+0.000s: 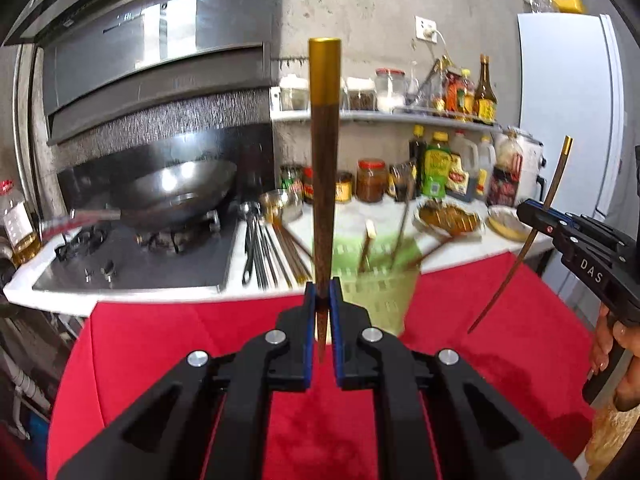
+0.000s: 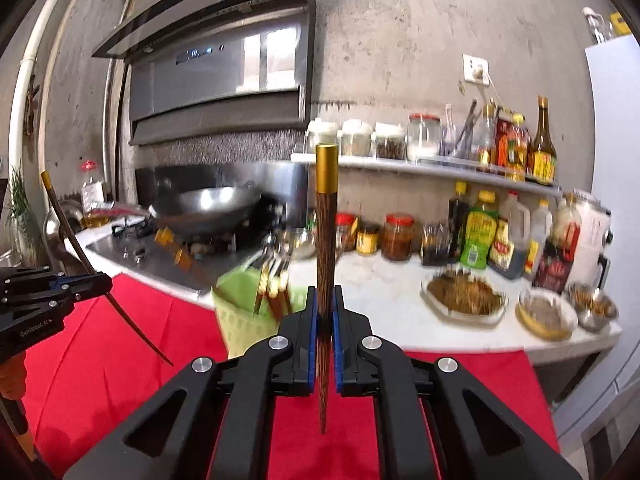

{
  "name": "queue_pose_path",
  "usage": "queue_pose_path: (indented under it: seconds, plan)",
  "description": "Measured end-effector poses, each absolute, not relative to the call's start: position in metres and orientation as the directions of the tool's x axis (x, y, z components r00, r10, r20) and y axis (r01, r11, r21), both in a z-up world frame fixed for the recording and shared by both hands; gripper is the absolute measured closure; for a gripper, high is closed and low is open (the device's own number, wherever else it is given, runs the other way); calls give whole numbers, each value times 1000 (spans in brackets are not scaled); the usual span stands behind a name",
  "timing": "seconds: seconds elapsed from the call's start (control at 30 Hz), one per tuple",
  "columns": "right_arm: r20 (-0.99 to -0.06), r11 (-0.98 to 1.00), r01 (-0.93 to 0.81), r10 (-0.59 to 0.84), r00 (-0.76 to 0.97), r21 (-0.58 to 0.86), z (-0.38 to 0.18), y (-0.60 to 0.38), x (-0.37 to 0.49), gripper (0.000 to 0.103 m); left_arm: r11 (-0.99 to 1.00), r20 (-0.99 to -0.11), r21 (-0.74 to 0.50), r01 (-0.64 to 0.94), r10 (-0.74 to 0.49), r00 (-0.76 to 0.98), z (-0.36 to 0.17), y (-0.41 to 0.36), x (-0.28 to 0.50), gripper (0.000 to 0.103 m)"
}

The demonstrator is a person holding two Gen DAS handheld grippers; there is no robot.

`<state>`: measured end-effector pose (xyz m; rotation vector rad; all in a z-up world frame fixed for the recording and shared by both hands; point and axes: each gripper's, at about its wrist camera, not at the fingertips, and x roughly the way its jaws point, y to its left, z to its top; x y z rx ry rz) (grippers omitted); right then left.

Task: Organize utensils
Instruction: 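Lower the left tool's chopstick into the green holder and open it while the right tool releases its own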

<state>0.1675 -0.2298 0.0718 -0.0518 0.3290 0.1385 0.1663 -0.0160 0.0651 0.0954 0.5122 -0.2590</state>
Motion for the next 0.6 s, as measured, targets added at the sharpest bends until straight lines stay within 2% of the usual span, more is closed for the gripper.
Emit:
queue_pose_path:
  seconds: [0.3, 0.6]
  plan:
    - [-236, 985, -166, 152, 960, -38, 125, -228, 228, 96, 955, -426, 28, 294, -255, 868, 113, -30, 226, 96]
    - [-277, 974, -228, 216, 936, -11, 109, -212, 271, 96, 943, -496, 7, 333, -285, 820, 84, -46, 280, 96]
